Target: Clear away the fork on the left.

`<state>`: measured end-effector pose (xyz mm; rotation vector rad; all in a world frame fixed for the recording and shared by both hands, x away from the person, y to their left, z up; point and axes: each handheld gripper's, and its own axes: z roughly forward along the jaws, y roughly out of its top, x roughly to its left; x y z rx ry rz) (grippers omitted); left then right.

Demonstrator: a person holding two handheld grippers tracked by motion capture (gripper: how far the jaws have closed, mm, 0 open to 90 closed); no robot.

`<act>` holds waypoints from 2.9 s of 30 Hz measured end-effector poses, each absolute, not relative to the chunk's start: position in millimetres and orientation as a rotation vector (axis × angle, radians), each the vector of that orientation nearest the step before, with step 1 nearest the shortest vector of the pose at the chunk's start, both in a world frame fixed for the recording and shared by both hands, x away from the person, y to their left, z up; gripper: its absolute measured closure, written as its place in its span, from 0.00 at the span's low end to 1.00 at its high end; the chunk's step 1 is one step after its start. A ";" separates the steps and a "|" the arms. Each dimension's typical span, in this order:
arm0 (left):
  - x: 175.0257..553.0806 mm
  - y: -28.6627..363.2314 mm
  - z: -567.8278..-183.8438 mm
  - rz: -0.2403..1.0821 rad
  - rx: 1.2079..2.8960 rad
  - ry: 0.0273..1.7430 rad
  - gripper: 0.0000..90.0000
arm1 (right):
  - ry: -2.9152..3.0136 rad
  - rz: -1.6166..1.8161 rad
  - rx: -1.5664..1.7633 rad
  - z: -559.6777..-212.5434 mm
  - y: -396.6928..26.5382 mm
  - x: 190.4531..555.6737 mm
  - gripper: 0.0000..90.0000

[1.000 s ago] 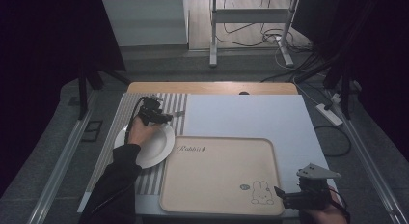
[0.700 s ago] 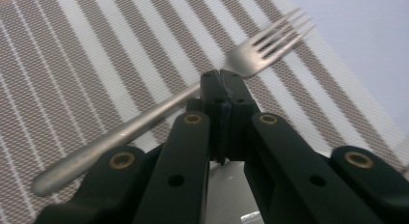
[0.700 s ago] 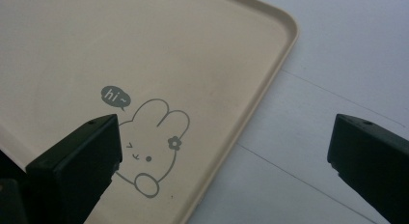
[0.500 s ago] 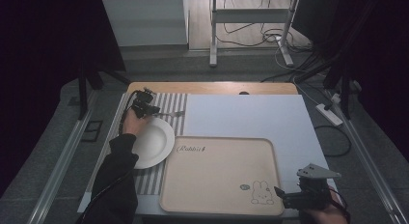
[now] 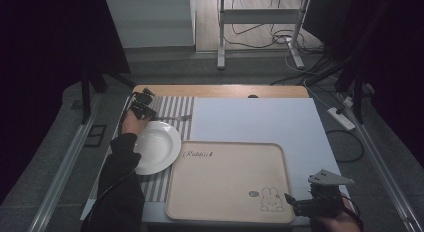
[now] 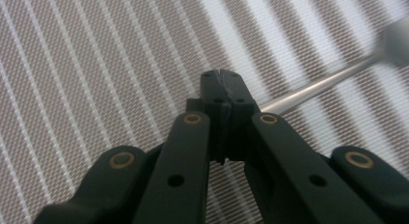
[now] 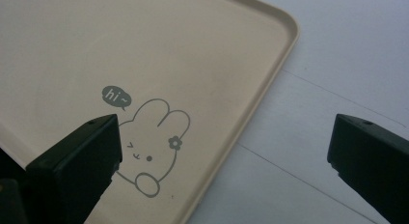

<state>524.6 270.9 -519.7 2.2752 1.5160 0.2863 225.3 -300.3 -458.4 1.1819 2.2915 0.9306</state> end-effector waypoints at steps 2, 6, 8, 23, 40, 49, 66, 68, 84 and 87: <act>522.0 273.8 -519.5 0.270 2.277 1.517 0.99 | 2.292 0.930 1.182 -458.4 -300.3 225.3 0.00; 515.6 277.2 -518.7 0.232 2.298 1.500 0.99 | 2.292 0.928 1.178 -458.6 -299.8 225.1 0.00; 512.6 278.9 -518.5 0.209 2.302 1.486 0.99 | 2.293 0.927 1.176 -458.6 -299.5 225.0 0.00; 506.5 283.8 -515.2 0.149 2.305 1.429 0.90 | 2.289 0.925 1.184 -458.6 -299.6 225.3 0.00; 517.9 252.8 -518.7 0.204 2.289 1.331 0.04 | 2.294 0.927 1.179 -458.7 -299.7 225.3 0.00; 525.2 234.6 -522.4 0.233 2.396 1.293 0.11 | 2.300 0.927 1.172 -458.7 -299.4 225.0 0.00; 520.1 258.6 -519.0 0.230 2.447 1.162 0.89 | 2.307 0.921 1.168 -459.0 -299.0 224.8 0.00; 520.4 260.6 -518.9 0.209 2.442 1.163 0.92 | 2.306 0.921 1.169 -459.0 -299.2 224.9 0.00; 516.0 300.2 -501.4 0.231 2.351 1.291 0.93 | 2.305 0.925 1.171 -459.2 -299.2 225.2 0.00; 512.0 308.7 -494.7 0.240 2.329 1.305 0.93 | 2.305 0.923 1.171 -459.1 -299.1 225.2 0.00</act>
